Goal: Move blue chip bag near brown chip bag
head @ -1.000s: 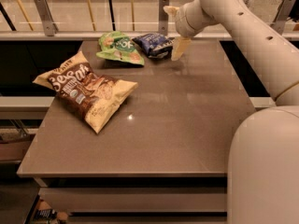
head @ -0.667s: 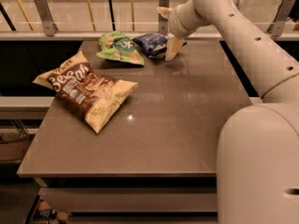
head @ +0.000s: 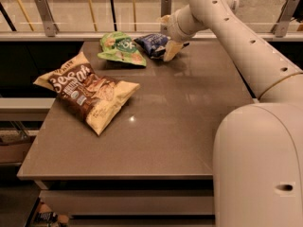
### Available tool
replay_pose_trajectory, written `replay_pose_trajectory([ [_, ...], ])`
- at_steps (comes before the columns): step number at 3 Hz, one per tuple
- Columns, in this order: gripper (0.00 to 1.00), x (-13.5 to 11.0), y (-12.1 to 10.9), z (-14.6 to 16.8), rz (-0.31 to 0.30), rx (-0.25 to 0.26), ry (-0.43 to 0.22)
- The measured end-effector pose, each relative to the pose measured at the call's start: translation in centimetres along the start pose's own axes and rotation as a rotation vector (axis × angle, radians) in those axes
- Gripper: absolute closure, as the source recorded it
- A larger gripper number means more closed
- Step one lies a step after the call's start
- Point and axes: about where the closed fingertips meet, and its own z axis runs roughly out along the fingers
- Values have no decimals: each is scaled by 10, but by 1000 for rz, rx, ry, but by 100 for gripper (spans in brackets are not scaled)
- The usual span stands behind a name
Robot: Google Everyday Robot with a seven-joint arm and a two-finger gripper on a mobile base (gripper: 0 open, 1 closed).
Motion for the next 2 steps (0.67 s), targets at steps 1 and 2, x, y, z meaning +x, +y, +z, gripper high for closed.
replay_pose_trajectory([
  [1,40,1,6,8,9,-11,7],
  [2,63,-1,8,11,9,-16,4],
])
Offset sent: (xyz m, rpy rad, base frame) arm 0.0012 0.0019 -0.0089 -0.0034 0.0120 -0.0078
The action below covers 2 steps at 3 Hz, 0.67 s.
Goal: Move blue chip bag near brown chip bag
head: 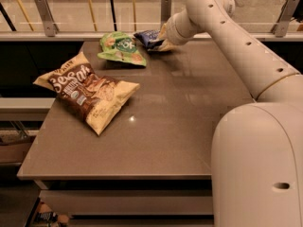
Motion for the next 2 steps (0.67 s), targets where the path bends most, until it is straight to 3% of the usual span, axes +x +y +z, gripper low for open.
replay_pose_trajectory([
  [1,87,-1,2,3,0,-5,-3],
  [2,100,-2,4,7,0,-9,-5],
])
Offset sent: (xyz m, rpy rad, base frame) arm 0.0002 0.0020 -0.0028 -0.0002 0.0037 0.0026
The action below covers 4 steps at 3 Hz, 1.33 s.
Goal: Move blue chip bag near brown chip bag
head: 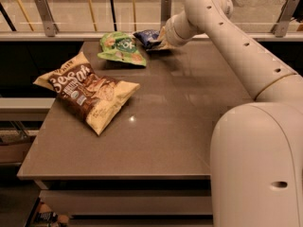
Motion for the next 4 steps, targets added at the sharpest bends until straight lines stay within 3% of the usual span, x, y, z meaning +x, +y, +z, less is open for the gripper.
replay_pose_trajectory([
  [1,100,-2,0,0,-1,0,-3],
  [2,100,-21,-14,-27,-26,15,-33],
  [4,100,-57,-51,-89,-89,98,-21],
])
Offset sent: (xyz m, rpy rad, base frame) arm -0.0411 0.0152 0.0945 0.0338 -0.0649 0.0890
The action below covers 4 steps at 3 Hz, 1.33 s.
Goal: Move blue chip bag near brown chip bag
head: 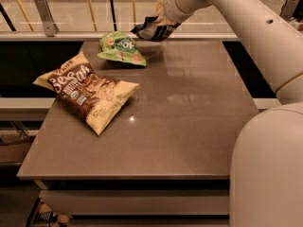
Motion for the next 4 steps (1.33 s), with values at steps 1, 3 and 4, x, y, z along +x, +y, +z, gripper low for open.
replay_pose_trajectory([
  [1,100,-16,-20,-27,-44,68,11],
  [3,100,-55,-35,-82,-120,189,57],
  [4,100,-55,-35,-82,-120,189,57],
])
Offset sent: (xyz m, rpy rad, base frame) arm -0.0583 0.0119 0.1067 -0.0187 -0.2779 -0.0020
